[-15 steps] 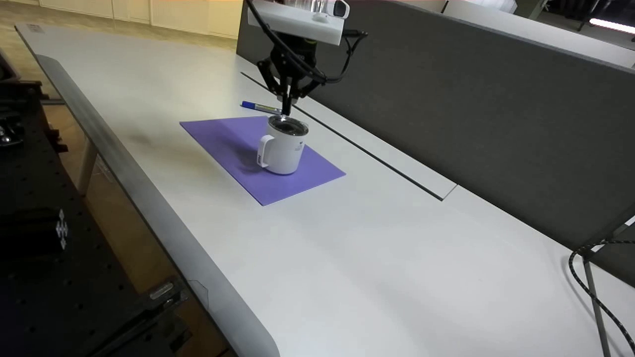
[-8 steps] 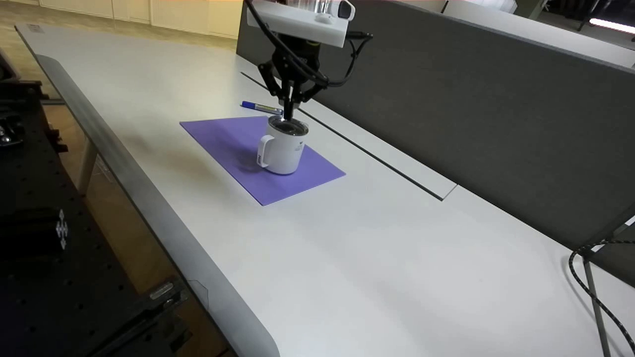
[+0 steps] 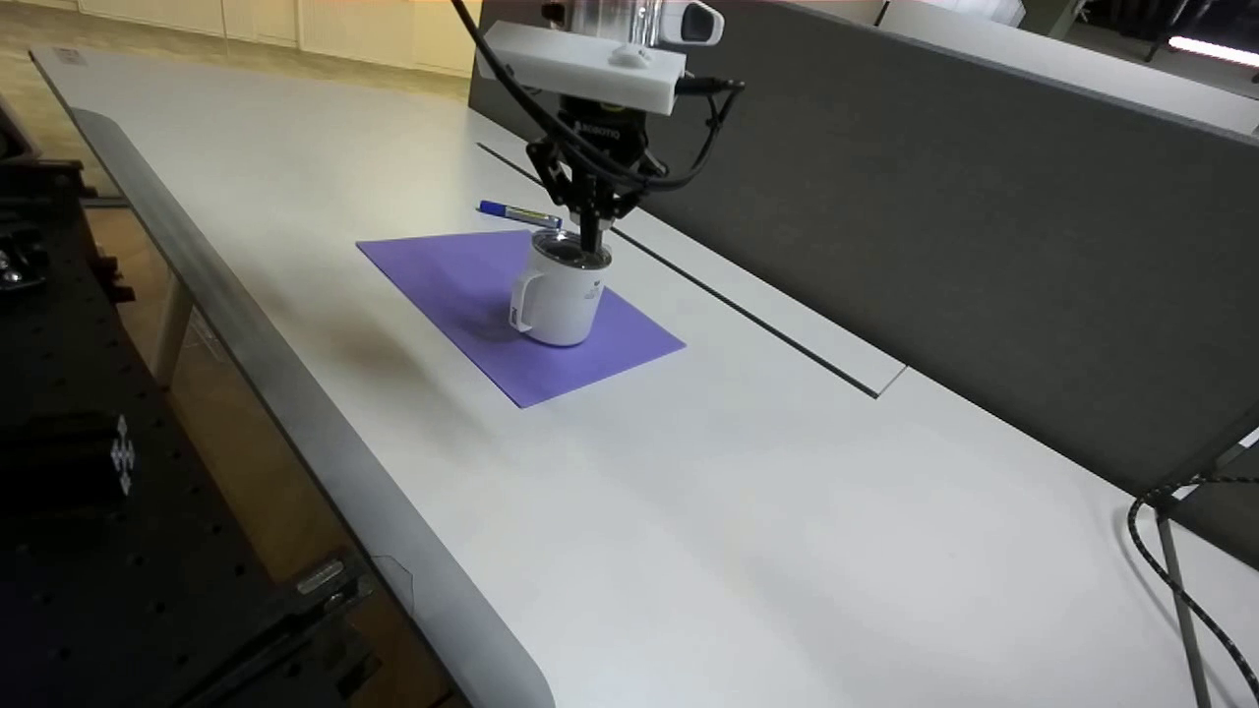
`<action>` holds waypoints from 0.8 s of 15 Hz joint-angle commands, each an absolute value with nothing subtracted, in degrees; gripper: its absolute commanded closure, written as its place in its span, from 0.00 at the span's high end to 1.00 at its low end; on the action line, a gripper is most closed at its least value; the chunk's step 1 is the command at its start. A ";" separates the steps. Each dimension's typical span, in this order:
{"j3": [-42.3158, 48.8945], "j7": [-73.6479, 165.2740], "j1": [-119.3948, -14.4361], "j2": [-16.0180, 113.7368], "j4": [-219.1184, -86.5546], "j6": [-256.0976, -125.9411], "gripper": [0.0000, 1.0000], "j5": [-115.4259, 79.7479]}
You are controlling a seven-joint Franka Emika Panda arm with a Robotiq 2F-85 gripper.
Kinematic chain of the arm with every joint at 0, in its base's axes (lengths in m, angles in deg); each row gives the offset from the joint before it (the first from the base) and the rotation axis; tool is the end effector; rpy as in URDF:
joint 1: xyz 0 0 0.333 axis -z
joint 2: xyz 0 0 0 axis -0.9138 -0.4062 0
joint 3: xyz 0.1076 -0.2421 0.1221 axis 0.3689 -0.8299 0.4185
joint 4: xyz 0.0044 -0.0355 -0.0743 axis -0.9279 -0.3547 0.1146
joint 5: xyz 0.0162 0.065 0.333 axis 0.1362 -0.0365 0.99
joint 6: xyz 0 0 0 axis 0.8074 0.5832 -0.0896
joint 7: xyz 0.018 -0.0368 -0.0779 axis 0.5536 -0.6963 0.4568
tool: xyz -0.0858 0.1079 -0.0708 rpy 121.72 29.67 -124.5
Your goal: Close the slider on the top of the cup
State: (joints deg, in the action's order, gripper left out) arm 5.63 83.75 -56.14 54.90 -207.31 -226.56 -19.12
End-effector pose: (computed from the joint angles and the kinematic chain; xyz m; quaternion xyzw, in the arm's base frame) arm 0.4483 -0.0873 0.2012 0.9683 0.2231 0.0981 0.0543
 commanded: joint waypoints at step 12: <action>7.57 77.19 -55.72 52.20 -208.05 -236.84 0.00 -13.81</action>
State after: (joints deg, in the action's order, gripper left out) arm 6.56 78.91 -55.83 51.61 -207.75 -235.97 -15.53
